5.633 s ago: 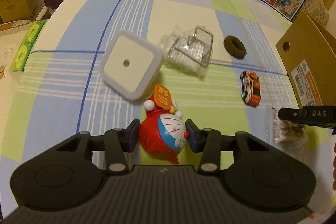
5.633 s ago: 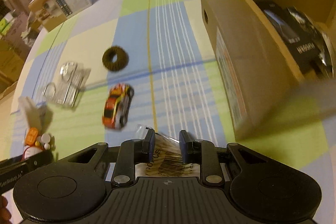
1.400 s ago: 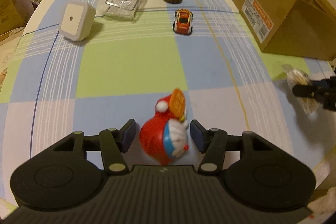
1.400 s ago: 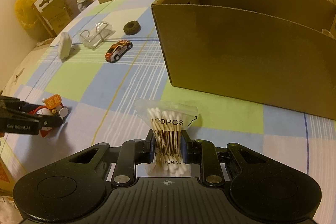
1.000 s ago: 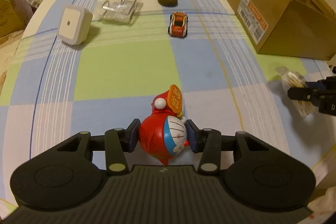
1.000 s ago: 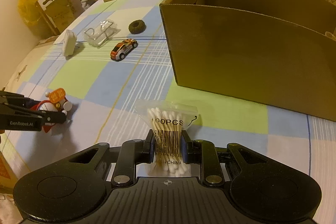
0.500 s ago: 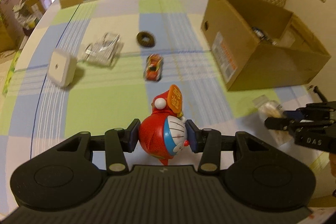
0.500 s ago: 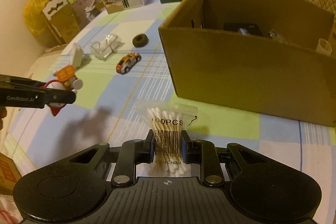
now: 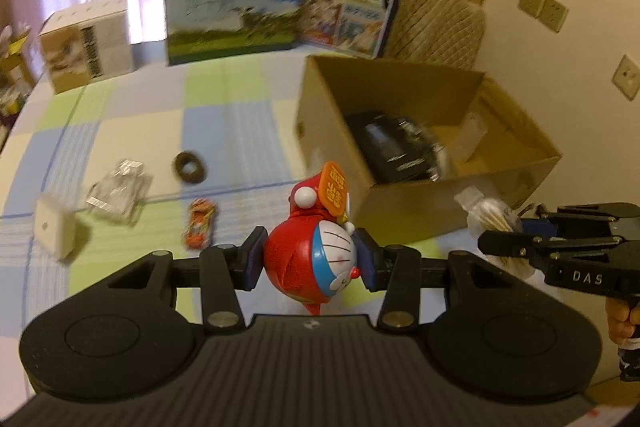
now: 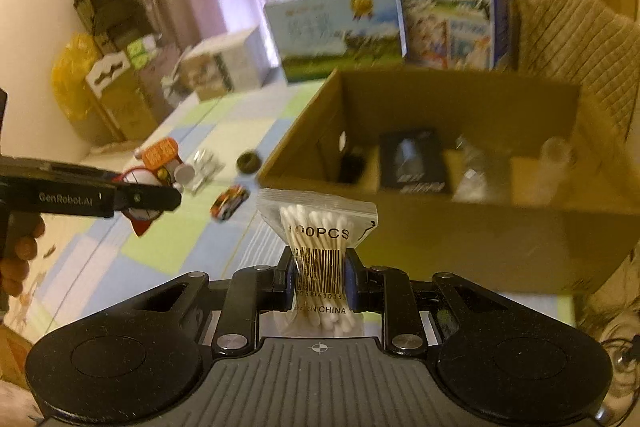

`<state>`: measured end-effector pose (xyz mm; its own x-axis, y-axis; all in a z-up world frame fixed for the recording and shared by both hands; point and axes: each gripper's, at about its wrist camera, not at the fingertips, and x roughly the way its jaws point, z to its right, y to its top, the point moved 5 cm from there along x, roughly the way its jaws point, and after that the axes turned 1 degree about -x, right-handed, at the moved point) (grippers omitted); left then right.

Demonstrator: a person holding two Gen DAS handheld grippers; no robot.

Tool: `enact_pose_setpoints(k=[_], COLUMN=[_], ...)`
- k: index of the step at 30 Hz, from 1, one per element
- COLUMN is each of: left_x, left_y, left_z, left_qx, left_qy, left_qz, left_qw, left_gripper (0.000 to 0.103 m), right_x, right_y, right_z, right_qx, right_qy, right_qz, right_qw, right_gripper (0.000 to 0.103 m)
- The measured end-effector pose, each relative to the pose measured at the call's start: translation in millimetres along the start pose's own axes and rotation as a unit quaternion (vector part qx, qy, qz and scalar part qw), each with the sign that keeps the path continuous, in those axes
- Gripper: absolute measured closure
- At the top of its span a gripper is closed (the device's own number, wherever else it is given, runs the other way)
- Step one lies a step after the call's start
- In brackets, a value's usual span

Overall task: Organize objects
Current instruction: 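Carry the cotton swab bag and red toy toward the cardboard box with both tools, then lower the swab bag and red toy into the box and open both tools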

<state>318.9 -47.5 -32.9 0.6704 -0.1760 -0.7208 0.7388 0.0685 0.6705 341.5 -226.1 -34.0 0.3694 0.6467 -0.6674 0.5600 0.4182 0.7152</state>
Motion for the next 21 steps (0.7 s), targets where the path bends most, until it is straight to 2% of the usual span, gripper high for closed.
enact_pose_setpoints(k=[6,12,17,21], left_x=[11.8,30.9,51.2,69.8], left_y=[22.3,45.0,61.3,70.9], left_z=[33.5,68.1,87.2,92.2], left_qx=[0.016,0.032,0.038,0.039], left_qy=[-0.024,-0.03,-0.017,-0.001], left_qz=[0.011,0.028,0.034,0.032], left_qw=[0.9995,0.9986,0.9985,0.9987], left_gripper=[0.062,0.062,0.062,0.062], right_x=[-29.1,-43.4,-39.5,-27.2], right_y=[25.3,42.6,49.9,53.0], right_z=[37.4,82.6,117.6,141.0], right_qx=[0.003,-0.009,-0.03,-0.062], right_qy=[-0.022,-0.063,-0.078,-0.078], right_qz=[0.037,0.045,0.033,0.0], right_qw=[0.999,0.997,0.996,0.995], right_gripper=[0.082,0.082,0.082,0.082])
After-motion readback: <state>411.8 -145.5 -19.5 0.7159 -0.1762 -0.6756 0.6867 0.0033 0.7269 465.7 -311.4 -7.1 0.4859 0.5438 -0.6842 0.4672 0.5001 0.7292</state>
